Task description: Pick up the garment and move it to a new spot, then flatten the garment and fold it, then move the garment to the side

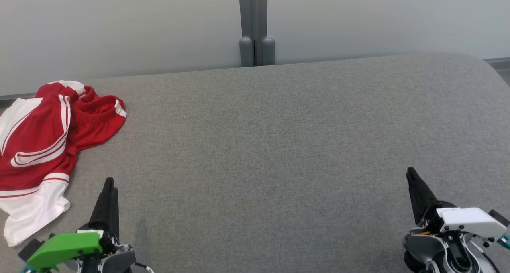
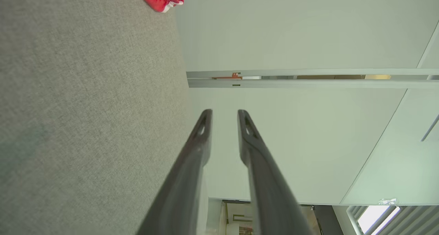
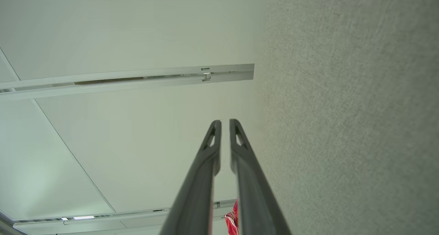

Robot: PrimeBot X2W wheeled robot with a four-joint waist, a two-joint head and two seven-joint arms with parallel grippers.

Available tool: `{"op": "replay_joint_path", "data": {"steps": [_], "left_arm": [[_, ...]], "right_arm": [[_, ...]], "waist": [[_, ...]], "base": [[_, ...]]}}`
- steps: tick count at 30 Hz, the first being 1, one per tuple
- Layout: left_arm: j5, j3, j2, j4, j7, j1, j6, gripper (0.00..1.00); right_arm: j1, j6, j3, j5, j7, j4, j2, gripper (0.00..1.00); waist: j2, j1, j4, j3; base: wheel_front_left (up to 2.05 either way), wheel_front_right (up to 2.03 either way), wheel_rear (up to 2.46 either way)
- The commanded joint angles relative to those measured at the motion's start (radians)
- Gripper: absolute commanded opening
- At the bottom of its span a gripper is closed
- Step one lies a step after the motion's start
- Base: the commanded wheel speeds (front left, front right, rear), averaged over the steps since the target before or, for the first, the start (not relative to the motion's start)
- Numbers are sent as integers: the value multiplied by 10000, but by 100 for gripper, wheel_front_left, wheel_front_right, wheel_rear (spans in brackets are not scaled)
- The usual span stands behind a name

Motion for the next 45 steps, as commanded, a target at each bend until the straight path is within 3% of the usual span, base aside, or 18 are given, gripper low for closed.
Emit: {"op": "replay_joint_path", "data": {"steps": [1,19,32,45], "left_arm": [[14,-56,1,-4,-45,4,-2,100],[1136,-785,31,-246,-904,36,59,100],[3536,-1389,50,-939,-1432,-39,726,100],[6648,-2018,68,-1107,-1891,13,1162,100]], "right_arm": [[11,0,28,-14,-46,-12,-1,100],[224,3,136,-1122,-908,-410,-31,100],[313,6,98,-3592,-1436,-1006,-50,100],[555,8,411,-6215,-1894,-1409,-64,100]], "waist": [[0,0,0,-2],[0,0,12,-39],[0,0,21,-58],[0,0,38,-90]], "base": [[0,0,0],[0,0,0],[0,0,0],[0,0,0]]}}
